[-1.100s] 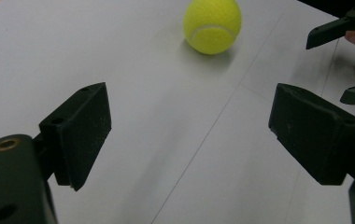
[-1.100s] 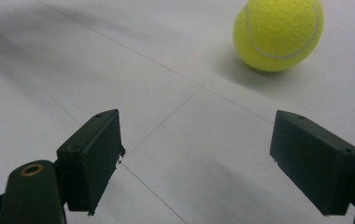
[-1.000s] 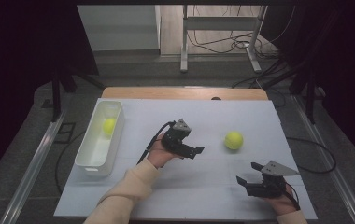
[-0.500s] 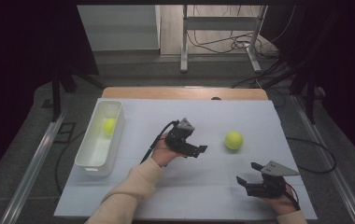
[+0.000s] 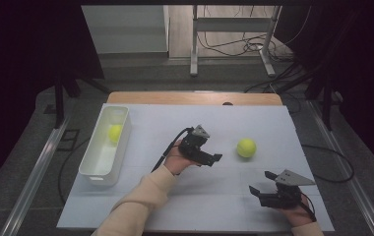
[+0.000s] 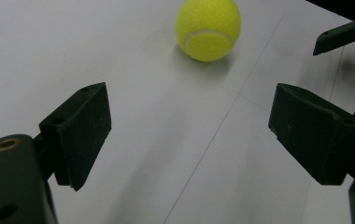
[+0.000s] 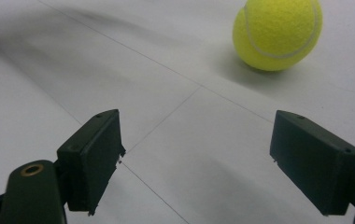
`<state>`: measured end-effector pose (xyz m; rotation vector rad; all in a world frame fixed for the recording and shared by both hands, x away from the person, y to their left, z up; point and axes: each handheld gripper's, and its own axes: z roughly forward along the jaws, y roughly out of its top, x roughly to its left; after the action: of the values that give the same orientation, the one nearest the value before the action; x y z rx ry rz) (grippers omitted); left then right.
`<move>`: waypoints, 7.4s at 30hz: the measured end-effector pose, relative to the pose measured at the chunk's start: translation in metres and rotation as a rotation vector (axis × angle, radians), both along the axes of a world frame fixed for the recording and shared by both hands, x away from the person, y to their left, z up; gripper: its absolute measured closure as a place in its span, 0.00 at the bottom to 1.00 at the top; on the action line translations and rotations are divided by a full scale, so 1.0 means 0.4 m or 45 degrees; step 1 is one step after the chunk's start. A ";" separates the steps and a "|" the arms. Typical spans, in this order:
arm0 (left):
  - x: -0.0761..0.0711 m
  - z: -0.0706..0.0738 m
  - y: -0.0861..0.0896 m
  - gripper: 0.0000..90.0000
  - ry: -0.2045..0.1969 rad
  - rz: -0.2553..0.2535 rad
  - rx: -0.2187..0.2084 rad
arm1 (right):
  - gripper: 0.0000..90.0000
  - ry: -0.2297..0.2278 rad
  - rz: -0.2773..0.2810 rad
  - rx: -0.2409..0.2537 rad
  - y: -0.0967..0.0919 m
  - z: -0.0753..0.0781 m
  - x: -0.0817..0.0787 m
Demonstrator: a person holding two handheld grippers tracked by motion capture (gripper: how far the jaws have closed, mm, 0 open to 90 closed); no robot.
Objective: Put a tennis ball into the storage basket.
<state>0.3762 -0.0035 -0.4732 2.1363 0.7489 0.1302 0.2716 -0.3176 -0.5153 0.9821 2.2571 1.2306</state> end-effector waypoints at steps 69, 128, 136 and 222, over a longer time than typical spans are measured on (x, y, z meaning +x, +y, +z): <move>0.054 -0.026 -0.160 0.15 0.035 -0.091 0.078 | 0.20 0.004 0.000 -0.005 -0.003 -0.001 -0.002; 0.149 -0.088 -0.308 0.14 0.060 -0.136 0.127 | 0.20 0.012 -0.020 0.003 -0.016 -0.002 -0.008; 0.157 -0.093 -0.326 0.14 0.058 -0.129 0.122 | 0.20 0.014 -0.021 0.005 -0.017 -0.002 -0.009; 0.041 -0.014 -0.127 0.29 -0.006 -0.134 0.002 | 0.20 0.012 -0.031 -0.010 -0.018 -0.004 -0.012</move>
<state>0.3926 -0.0542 -0.4788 2.1709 0.6324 0.0796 0.2669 -0.3248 -0.5167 1.0112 2.2487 1.2081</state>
